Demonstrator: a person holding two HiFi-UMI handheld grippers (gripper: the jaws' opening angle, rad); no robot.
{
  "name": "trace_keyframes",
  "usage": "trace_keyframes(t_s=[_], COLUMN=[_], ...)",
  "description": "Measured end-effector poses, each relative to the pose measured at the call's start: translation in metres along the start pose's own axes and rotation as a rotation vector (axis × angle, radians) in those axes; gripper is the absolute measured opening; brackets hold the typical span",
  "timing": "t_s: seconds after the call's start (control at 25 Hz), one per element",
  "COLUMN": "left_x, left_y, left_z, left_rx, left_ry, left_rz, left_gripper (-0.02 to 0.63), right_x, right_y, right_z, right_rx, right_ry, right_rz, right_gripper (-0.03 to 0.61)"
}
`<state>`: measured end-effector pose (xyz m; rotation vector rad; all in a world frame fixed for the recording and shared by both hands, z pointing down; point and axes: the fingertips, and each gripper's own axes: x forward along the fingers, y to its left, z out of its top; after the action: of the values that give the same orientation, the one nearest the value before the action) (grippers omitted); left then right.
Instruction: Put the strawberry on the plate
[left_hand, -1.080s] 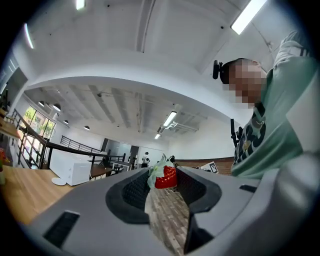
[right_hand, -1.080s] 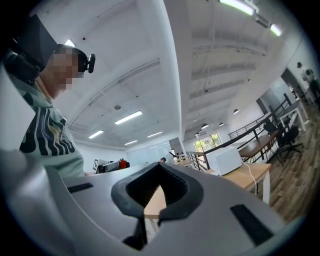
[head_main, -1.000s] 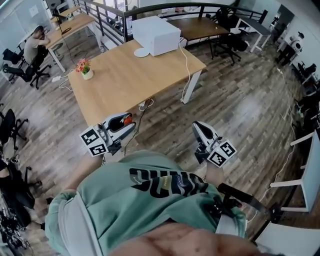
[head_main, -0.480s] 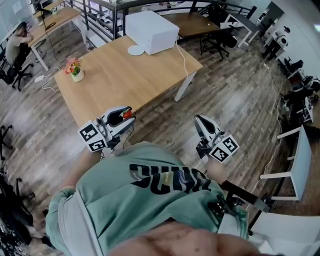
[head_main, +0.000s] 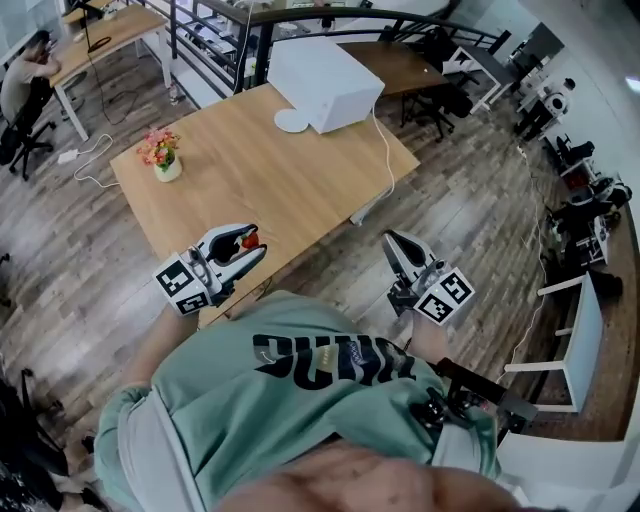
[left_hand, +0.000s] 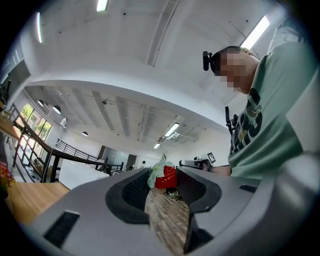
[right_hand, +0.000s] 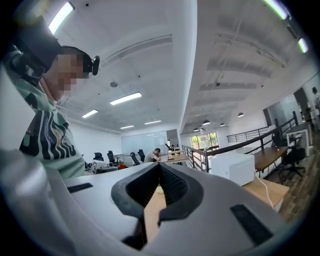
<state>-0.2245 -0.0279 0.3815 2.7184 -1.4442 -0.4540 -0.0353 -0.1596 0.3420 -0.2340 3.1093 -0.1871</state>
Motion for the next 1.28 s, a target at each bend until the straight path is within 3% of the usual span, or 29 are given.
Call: trace_keyframes(t_s=[0.32, 0.56, 0.72, 0.84, 1.04, 1.28], left_x=[-0.038, -0.028, 0.01, 0.058, 0.135, 0.175], left_y=[0.051, 0.068, 0.084, 0.091, 0.09, 0.096], left_z=[-0.002, -0.013, -0.012, -0.012, -0.033, -0.035], left_rx=[-0.009, 0.02, 0.081, 0.074, 0.074, 0.079], left_ry=[-0.018, 0.016, 0.023, -0.009, 0.039, 0.09], left_rz=[0.137, 0.279, 0.4, 0.491, 0.535, 0.561], left_gripper=[0.169, 0.169, 0.169, 0.169, 0.169, 0.169], right_x=[0.085, 0.118, 0.13, 0.127, 0.119, 0.123], right_y=[-0.011, -0.05, -0.101, -0.151, -0.216, -0.25], right_z=[-0.009, -0.02, -0.02, -0.013, -0.016, -0.034], right_rx=[-0.008, 0.032, 0.031, 0.039, 0.08, 0.14], right_ry=[0.055, 0.039, 0.018, 0.016, -0.004, 0.017], right_rz=[0.134, 0.275, 0.4, 0.483, 0.577, 0.626], right_gripper=[0.008, 0.007, 0.008, 0.008, 0.008, 0.008])
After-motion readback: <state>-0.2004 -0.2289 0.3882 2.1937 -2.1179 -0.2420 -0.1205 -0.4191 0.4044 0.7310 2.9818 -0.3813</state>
